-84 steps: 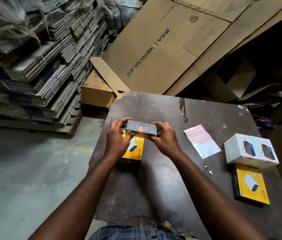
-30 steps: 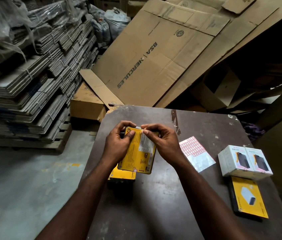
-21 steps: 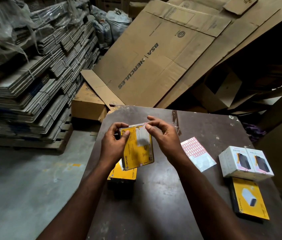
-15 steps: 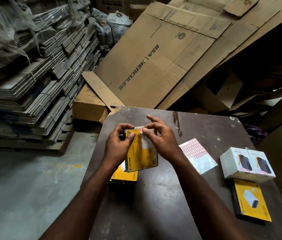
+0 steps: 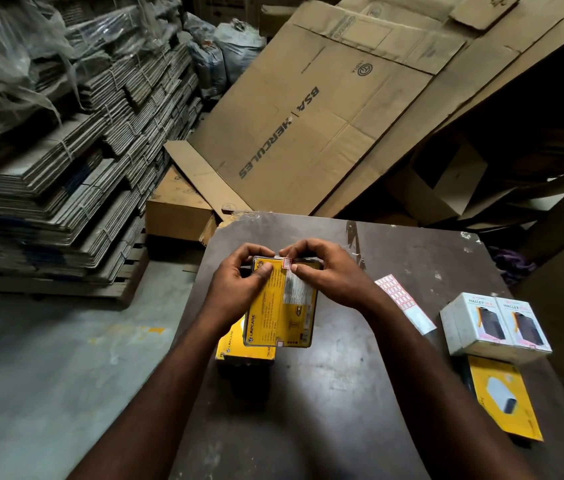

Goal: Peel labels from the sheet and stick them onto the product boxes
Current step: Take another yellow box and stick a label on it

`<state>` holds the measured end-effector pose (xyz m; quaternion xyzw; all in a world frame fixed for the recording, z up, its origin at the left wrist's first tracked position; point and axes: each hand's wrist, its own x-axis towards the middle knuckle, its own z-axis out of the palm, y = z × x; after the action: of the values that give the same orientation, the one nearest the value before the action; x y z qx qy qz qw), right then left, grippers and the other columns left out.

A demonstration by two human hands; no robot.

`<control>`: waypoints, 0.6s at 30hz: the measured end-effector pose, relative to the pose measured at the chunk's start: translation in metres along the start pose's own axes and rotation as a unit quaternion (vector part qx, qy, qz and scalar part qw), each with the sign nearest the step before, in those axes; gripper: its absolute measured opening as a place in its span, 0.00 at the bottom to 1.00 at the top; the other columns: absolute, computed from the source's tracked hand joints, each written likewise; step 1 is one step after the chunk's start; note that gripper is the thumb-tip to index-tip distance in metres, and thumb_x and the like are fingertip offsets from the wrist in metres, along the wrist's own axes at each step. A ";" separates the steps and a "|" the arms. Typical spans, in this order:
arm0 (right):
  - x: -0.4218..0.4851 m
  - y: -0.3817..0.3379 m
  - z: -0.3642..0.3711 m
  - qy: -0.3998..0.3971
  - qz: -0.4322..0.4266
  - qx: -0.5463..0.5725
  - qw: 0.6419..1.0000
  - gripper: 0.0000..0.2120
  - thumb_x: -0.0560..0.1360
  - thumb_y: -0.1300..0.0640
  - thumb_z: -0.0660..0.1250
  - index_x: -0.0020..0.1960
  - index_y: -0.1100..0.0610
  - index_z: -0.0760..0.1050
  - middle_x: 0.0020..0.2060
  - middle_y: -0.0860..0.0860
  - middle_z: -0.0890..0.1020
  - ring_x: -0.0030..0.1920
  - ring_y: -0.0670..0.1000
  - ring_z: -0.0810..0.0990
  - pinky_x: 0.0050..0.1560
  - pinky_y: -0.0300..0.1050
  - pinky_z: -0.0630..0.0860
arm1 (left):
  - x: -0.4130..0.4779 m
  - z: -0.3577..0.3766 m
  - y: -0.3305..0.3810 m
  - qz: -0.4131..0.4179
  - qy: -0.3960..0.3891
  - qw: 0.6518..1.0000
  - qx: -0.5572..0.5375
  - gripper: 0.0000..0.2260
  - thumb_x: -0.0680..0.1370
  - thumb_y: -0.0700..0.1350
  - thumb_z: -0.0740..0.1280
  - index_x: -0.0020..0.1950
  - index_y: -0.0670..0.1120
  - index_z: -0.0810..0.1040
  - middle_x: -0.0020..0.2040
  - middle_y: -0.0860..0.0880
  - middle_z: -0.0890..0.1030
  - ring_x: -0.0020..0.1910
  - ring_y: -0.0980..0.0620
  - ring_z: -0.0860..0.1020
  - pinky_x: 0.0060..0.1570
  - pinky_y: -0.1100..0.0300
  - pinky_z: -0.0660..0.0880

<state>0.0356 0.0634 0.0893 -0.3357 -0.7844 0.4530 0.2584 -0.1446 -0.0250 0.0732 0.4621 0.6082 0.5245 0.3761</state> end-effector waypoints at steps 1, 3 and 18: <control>0.000 0.000 0.000 0.000 -0.001 -0.009 1.000 0.04 0.77 0.57 0.70 0.52 0.53 0.79 0.55 0.47 0.83 0.57 0.45 0.81 0.57 0.47 0.81 | 0.000 0.000 0.000 0.000 -0.001 1.000 -0.001 0.04 0.80 0.44 0.68 0.52 0.53 0.79 0.49 0.53 0.81 0.49 0.51 0.80 0.39 0.59 0.77; 0.000 0.000 -0.001 0.010 -0.006 -0.018 1.000 0.05 0.77 0.55 0.71 0.52 0.53 0.79 0.54 0.48 0.84 0.56 0.45 0.82 0.56 0.47 0.81 | 0.000 0.001 0.000 -0.001 -0.002 1.000 -0.002 0.04 0.80 0.44 0.68 0.52 0.53 0.79 0.49 0.52 0.81 0.49 0.51 0.80 0.39 0.59 0.77; -0.002 0.002 0.002 0.042 -0.018 -0.008 0.999 0.03 0.78 0.57 0.70 0.50 0.56 0.78 0.52 0.48 0.84 0.53 0.42 0.82 0.54 0.37 0.79 | -0.001 0.003 0.002 0.000 -0.004 1.000 -0.001 0.04 0.80 0.44 0.67 0.52 0.53 0.79 0.51 0.51 0.80 0.50 0.52 0.80 0.39 0.59 0.76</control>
<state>0.0361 0.0609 0.0866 -0.3420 -0.7825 0.4277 0.2963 -0.1408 -0.0251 0.0750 0.4639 0.6062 0.5231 0.3791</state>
